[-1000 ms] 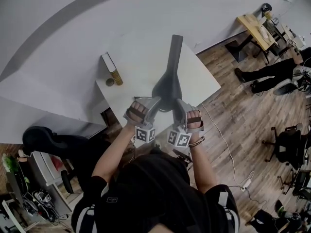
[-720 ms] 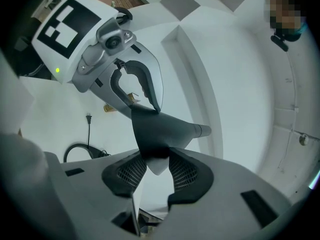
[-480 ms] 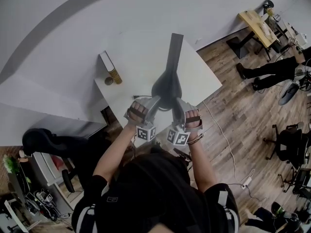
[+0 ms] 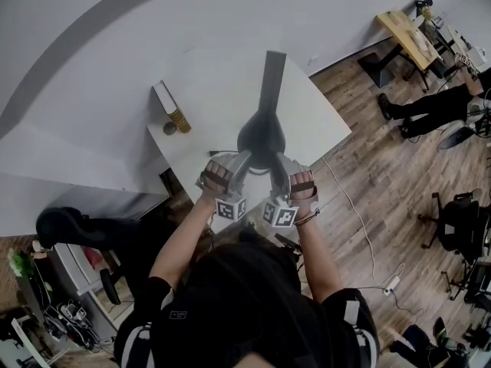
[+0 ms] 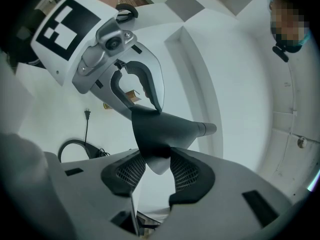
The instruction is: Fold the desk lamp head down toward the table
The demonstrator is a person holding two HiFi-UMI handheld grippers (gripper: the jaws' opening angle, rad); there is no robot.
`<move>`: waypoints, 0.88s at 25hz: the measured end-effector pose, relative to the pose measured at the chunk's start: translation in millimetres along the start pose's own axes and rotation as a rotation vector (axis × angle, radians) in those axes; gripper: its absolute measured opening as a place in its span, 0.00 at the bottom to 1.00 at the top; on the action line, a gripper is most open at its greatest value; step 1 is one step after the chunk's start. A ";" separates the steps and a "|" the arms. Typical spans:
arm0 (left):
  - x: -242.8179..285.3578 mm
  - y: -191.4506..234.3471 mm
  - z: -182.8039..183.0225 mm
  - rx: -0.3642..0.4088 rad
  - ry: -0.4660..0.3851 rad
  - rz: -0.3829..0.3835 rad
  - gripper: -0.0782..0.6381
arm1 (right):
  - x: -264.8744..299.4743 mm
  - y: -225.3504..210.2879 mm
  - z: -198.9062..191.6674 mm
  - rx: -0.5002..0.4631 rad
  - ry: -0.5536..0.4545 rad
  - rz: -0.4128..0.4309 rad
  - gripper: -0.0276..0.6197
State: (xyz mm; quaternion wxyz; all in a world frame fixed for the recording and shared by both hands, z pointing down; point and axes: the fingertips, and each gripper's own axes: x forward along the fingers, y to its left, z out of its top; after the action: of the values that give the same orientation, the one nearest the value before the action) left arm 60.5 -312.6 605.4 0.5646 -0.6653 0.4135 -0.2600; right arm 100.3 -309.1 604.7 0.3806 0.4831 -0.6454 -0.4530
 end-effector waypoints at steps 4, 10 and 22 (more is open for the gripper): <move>0.5 -3.6 -1.6 0.011 0.002 0.015 0.30 | 1.2 2.9 -0.8 -0.006 -0.005 -0.013 0.30; 5.5 -8.6 -5.5 0.007 0.018 0.025 0.31 | 7.4 5.9 -3.2 -0.010 -0.001 -0.012 0.31; 10.5 -14.1 -9.1 -0.004 0.002 0.036 0.32 | 13.4 13.1 -7.5 -0.008 -0.009 -0.019 0.32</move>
State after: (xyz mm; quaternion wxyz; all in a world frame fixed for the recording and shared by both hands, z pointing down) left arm 62.2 -326.1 619.9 0.5675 -0.6586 0.4267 -0.2494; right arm 100.3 -322.1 620.1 0.3753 0.4857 -0.6407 -0.4611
